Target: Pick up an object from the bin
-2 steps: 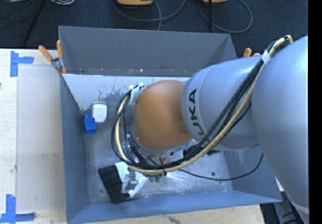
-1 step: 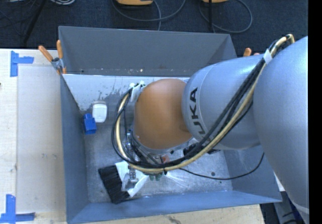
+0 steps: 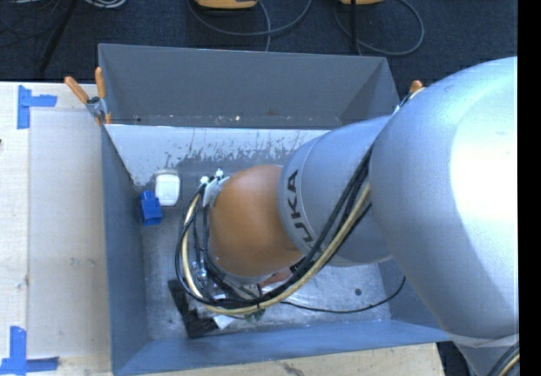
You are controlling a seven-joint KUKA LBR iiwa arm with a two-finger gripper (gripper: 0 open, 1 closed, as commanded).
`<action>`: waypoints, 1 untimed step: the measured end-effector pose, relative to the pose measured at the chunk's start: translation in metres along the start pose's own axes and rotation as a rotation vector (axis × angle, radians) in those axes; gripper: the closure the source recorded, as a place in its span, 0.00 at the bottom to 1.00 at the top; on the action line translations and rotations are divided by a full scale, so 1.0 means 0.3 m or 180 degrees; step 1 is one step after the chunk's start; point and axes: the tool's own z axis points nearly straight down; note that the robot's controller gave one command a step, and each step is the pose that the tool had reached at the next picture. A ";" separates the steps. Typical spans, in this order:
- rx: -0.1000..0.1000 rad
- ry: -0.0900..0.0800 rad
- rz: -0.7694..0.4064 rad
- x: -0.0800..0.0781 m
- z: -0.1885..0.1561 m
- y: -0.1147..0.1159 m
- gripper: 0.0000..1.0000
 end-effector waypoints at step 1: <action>-0.0001 0.0000 0.0003 0.000 0.000 0.000 1.00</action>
Offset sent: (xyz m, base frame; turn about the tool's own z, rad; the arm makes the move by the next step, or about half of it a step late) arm 0.0073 -0.0194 0.1560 -0.0428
